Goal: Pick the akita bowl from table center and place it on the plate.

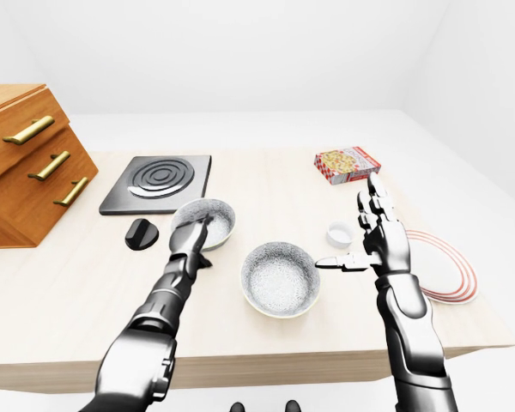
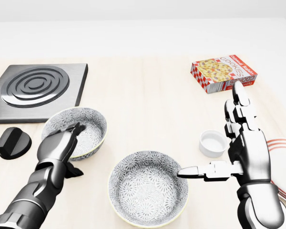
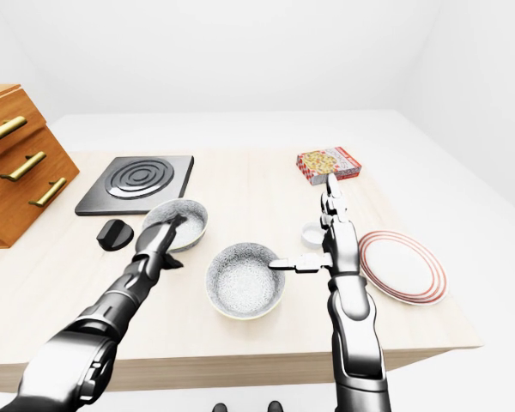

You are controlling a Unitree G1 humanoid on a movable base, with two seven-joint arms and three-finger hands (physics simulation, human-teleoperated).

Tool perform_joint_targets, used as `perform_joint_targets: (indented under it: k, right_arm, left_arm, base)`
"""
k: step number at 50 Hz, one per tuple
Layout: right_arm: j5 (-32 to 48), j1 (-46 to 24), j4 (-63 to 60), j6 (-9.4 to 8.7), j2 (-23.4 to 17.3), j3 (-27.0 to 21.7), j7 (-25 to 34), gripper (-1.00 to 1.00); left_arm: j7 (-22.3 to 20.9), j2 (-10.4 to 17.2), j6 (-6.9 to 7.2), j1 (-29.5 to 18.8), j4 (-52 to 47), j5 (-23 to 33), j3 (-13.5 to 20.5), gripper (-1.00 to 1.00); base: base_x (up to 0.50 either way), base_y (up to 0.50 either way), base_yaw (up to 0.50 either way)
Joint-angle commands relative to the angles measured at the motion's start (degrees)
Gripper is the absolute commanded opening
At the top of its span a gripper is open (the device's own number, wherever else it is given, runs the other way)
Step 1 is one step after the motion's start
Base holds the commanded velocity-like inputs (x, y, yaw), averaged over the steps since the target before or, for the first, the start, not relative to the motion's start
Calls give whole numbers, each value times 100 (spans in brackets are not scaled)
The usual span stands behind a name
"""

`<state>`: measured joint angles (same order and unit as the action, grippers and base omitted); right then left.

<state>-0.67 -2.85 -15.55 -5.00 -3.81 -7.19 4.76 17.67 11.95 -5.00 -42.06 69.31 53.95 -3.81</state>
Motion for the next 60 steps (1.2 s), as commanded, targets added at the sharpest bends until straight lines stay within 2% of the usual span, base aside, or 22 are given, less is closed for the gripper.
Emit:
perform_joint_targets:
  k: [1, 2, 3, 18, 20, 24, 25, 28, 29, 30, 31, 32, 33, 34, 35, 36, 39, 45, 48, 52, 57, 60]
  right_arm:
    - [14, -30, 41, 0, 7, 30, -10, 100]
    - [14, -32, 44, 0, 8, 32, -9, 100]
    - [10, -32, 47, 0, 7, 29, -9, 100]
    - [15, -24, 86, 0, 14, 49, -7, 100]
    - [15, -15, 87, 0, 13, 48, -4, 100]
    - [12, 5, 60, 0, 13, 41, 3, 100]
    - [10, 16, 50, 0, 11, 35, 7, 100]
    - [8, 30, 45, 0, 13, 25, 9, 100]
    - [10, 31, 42, 0, 12, 23, 7, 100]
    - [11, 31, 42, 0, 12, 23, 7, 100]
    - [12, 32, 29, 0, 14, 27, 8, 100]
    - [15, 35, 26, 0, 16, 30, 9, 100]
    - [23, 39, 49, 0, 17, 35, 9, 100]
    - [25, 36, 59, 0, 18, 36, 7, 100]
    - [26, 36, 59, 0, 18, 36, 7, 100]
    - [31, 33, 52, 0, 19, 42, 6, 100]
    - [39, 54, 4, 0, 22, 56, 16, 100]
    - [51, 66, -105, 0, 6, 34, 58, 100]
    - [175, 36, -149, 0, -73, 16, 115, 100]
    - [733, -128, -289, 0, -321, 77, 469, 100]
    - [1720, -952, -461, 0, -723, 131, 1262, 100]
    - [2074, -1264, -335, 0, -804, 142, 1610, 100]
  left_arm:
    - [168, -11, 0, -77, 491, 261, -50, -65]
    - [167, -10, 0, -78, 493, 262, -48, -65]
    - [202, -12, 0, -51, 506, 259, -42, -100]
    - [215, -43, 0, -2, 453, 301, -80, -100]
    - [179, -47, 0, 7, 397, 341, -105, -100]
    - [-158, -4, 0, 121, -44, 489, -172, -100]
    - [-533, -34, 0, 465, -799, 544, -209, -100]
    - [-1700, -14, 0, 1097, -2559, 649, -77, -100]
    - [-2432, 6, 0, 1377, -3519, 587, 30, -100]
    - [-2513, -11, 0, 1422, -3636, 612, 66, -100]
    - [-3052, 36, 0, 1521, -4213, 540, 183, -100]
    - [-3277, 34, 0, 1576, -4503, 532, 252, -100]
    - [-3741, 56, 19, 1672, -5064, 470, 337, -100]
    - [-3932, 50, 44, 1726, -5320, 472, 378, -100]
    - [-3948, 43, 40, 1730, -5338, 480, 389, -100]
    - [-4206, 75, 48, 1747, -5732, 472, 439, -100]
    - [-4605, 77, 57, 1709, -6305, 433, 528, -100]
    - [-4897, 91, 0, 1567, -6686, 426, 590, -100]
    - [-4984, 37, 38, 1694, -6994, 514, 592, -100]
    - [-5024, -3, 18, 1812, -7142, 567, 580, -100]
    - [-5190, -123, 35, 1916, -7442, 702, 499, -100]
    - [-5263, -192, 58, 1930, -7563, 738, 460, -100]
  base:
    - [0, 0, 0]
    - [0, 0, 0]
    - [0, 0, 0]
    - [0, 0, 0]
    - [0, 0, 0]
    - [0, 0, 0]
    - [0, 0, 0]
    - [0, 0, 0]
    - [0, 0, 0]
    - [0, 0, 0]
    - [0, 0, 0]
    - [0, 0, 0]
    - [0, 0, 0]
    - [0, 0, 0]
    - [0, 0, 0]
    - [0, 0, 0]
    - [0, 0, 0]
    - [0, 0, 0]
    - [0, 0, 0]
    - [0, 0, 0]
    - [0, 0, 0]
    - [0, 0, 0]
